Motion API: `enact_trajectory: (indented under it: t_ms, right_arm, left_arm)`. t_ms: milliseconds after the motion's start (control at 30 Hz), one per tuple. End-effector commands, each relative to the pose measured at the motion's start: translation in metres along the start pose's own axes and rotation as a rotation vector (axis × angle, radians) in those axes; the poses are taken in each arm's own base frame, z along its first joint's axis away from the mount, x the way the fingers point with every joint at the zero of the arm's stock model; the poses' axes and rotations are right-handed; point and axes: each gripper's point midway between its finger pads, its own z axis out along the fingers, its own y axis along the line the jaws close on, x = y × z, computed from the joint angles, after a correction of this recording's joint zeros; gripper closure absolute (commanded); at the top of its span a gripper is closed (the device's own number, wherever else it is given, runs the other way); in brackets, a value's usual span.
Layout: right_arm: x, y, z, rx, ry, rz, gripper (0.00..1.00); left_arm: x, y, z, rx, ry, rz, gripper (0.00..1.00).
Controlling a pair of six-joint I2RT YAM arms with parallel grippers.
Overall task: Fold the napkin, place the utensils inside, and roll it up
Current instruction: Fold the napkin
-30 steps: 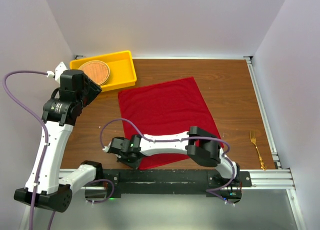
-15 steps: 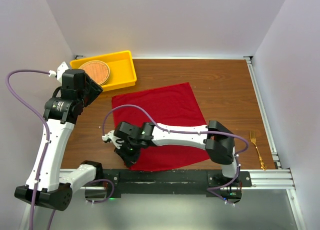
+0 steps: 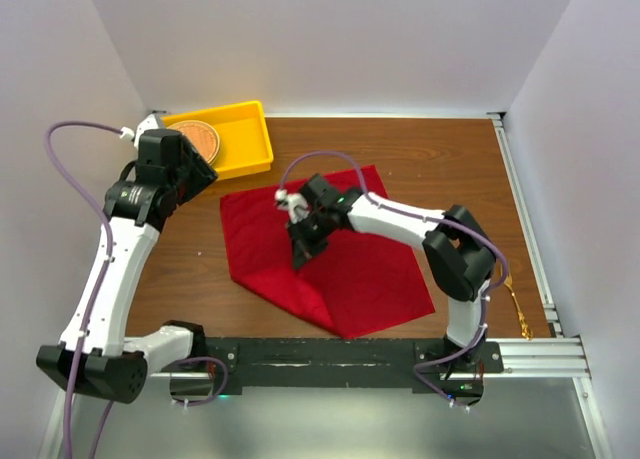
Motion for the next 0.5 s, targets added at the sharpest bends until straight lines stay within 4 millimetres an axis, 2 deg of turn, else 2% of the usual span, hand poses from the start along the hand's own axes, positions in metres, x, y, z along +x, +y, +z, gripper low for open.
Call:
enact_trajectory:
  t_ms: [0, 33, 100, 133, 200, 233, 300, 367, 433, 467]
  right_arm:
    - [-0.035, -0.041, -0.05, 0.029, -0.101, 0.052, 1.0]
    - [-0.041, -0.063, -0.058, 0.05, -0.118, 0.093, 1.0]
    - [-0.054, -0.079, -0.07, 0.062, -0.148, 0.12, 1.0]
    - [-0.059, -0.1, -0.078, 0.075, -0.166, 0.166, 1.0]
    - [-0.073, -0.115, -0.091, 0.095, -0.209, 0.197, 1.0]
    - [-0.079, -0.128, -0.099, 0.113, -0.235, 0.223, 1.0]
    - [-0.094, -0.137, -0.109, 0.115, -0.274, 0.239, 1.0]
    - [-0.101, -0.154, -0.115, 0.14, -0.291, 0.273, 1.0]
    - [-0.116, -0.167, -0.13, 0.165, -0.334, 0.29, 1.0]
    - [-0.118, -0.175, -0.128, 0.173, -0.336, 0.312, 1.0]
  left_arm:
    - [0.007, -0.016, 0.023, 0.068, 0.051, 0.079, 0.42]
    - [0.008, -0.019, 0.027, 0.074, 0.059, 0.084, 0.42]
    - [0.013, -0.022, 0.037, 0.076, 0.086, 0.09, 0.42]
    - [0.015, -0.022, 0.041, 0.077, 0.095, 0.093, 0.42]
    - [0.019, -0.025, 0.049, 0.081, 0.112, 0.093, 0.42]
    - [0.02, -0.027, 0.052, 0.085, 0.118, 0.091, 0.42]
    - [0.025, -0.031, 0.061, 0.093, 0.145, 0.092, 0.42]
    - [0.032, -0.032, 0.071, 0.093, 0.177, 0.096, 0.42]
    - [0.035, -0.035, 0.077, 0.094, 0.196, 0.095, 0.42]
    - [0.038, -0.036, 0.083, 0.09, 0.214, 0.098, 0.43]
